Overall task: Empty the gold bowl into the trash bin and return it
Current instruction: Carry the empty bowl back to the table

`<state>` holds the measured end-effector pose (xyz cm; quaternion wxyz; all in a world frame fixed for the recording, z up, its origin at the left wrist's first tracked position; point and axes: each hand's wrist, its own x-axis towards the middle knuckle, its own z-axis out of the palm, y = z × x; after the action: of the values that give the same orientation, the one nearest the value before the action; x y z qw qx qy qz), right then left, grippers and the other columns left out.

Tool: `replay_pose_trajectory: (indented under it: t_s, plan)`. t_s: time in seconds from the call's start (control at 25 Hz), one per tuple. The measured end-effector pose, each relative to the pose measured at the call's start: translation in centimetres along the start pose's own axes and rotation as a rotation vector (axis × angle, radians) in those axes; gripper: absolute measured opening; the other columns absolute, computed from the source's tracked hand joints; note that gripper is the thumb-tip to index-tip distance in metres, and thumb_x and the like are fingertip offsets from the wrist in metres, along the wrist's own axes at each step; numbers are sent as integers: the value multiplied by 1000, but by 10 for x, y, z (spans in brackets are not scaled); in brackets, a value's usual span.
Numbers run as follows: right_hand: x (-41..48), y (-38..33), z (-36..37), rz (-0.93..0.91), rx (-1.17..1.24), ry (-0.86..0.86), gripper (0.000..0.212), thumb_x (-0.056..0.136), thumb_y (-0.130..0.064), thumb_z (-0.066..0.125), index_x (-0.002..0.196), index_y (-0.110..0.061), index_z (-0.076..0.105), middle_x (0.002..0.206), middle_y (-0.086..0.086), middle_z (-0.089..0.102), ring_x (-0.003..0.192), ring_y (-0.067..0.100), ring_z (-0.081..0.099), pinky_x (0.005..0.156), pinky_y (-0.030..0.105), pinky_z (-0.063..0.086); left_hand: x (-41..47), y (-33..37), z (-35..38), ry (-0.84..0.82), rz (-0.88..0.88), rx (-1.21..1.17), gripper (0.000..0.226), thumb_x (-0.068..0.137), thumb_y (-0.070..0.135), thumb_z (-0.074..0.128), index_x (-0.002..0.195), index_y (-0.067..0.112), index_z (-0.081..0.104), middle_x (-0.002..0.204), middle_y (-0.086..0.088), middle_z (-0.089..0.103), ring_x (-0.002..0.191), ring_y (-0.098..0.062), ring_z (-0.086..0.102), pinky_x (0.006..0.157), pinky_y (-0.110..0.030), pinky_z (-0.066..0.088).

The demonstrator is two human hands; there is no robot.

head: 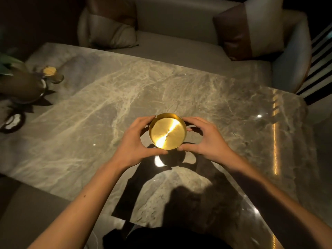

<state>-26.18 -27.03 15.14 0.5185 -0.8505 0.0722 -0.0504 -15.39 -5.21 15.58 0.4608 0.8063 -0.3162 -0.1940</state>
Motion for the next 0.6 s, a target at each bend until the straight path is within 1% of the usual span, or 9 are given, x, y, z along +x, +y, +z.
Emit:
replay_pose_trajectory:
  t_s: [0.08, 0.2, 0.36, 0.48, 0.6]
  plan:
    - [8, -4, 7, -21, 15, -24, 84, 57, -30, 93, 132, -19, 58, 124, -4, 61, 110, 6, 60, 98, 27, 51, -7, -1, -9, 38, -21, 19, 103, 47, 50, 89, 138, 23, 49, 128, 11, 52, 118, 7, 49, 97, -7, 39]
    - [21, -10, 21, -47, 33, -57, 84, 57, -29, 93, 132, -18, 58, 123, -2, 61, 110, 9, 61, 97, 28, 51, -12, -8, -23, 61, -49, 46, 104, 47, 52, 89, 138, 24, 49, 129, 8, 52, 116, 0, 52, 98, -16, 42]
    - [47, -21, 52, -49, 42, -87, 82, 56, -31, 93, 130, -19, 59, 120, -2, 62, 109, 8, 61, 97, 29, 51, -16, -29, -57, 83, -79, 30, 105, 45, 60, 86, 137, 27, 48, 129, 10, 52, 116, 0, 52, 99, -19, 43]
    - [79, -36, 92, -47, 24, -95, 82, 56, -34, 92, 130, -23, 58, 120, -8, 61, 109, 5, 60, 97, 26, 50, -14, -61, -100, 106, -104, 17, 105, 45, 53, 89, 138, 26, 49, 129, 9, 52, 116, -1, 52, 101, -26, 44]
    - [112, -52, 137, -38, -4, -90, 82, 58, -33, 92, 131, -21, 57, 120, -10, 60, 108, 4, 60, 96, 22, 49, -8, -103, -144, 104, -82, 10, 104, 45, 50, 91, 138, 27, 49, 131, 9, 52, 118, -2, 51, 101, -25, 44]
